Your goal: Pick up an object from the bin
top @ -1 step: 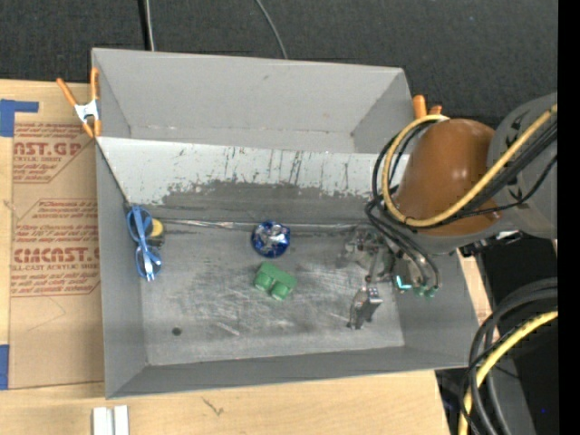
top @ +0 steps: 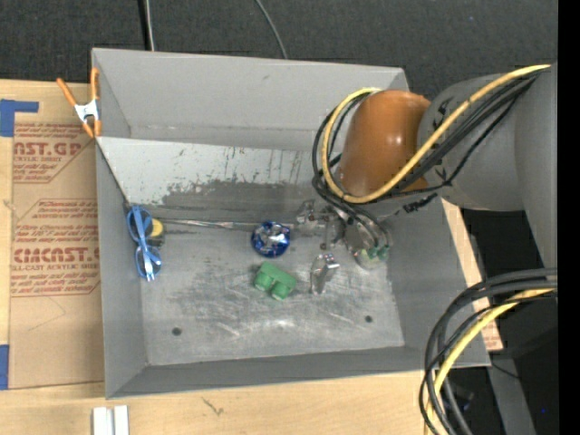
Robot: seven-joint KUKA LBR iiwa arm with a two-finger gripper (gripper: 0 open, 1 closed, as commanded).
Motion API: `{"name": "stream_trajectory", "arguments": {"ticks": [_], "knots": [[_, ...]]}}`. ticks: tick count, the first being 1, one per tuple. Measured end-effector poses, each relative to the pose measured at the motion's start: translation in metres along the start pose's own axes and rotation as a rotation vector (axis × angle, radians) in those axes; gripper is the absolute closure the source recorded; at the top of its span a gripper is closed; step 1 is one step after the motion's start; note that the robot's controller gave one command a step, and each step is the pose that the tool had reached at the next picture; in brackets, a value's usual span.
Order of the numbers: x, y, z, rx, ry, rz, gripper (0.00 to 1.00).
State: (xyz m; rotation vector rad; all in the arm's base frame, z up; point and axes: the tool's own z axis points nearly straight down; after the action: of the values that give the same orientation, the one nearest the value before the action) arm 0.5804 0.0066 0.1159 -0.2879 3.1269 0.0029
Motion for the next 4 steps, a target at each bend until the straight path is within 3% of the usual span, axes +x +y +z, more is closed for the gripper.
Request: {"name": "stream_trajectory", "arguments": {"ticks": [1, 2, 3, 4], "knots": [[-0.017, 0.037, 0.036, 0.014, -0.016, -0.138, 0.0], [-0.024, 0.041, 0.032, 0.01, -0.043, -0.141, 1.0], [-0.01, 0.034, -0.071, 0.004, -0.009, -0.234, 1.0], [-0.008, 0.035, -0.066, 0.001, -0.001, -0.235, 0.0]]}}
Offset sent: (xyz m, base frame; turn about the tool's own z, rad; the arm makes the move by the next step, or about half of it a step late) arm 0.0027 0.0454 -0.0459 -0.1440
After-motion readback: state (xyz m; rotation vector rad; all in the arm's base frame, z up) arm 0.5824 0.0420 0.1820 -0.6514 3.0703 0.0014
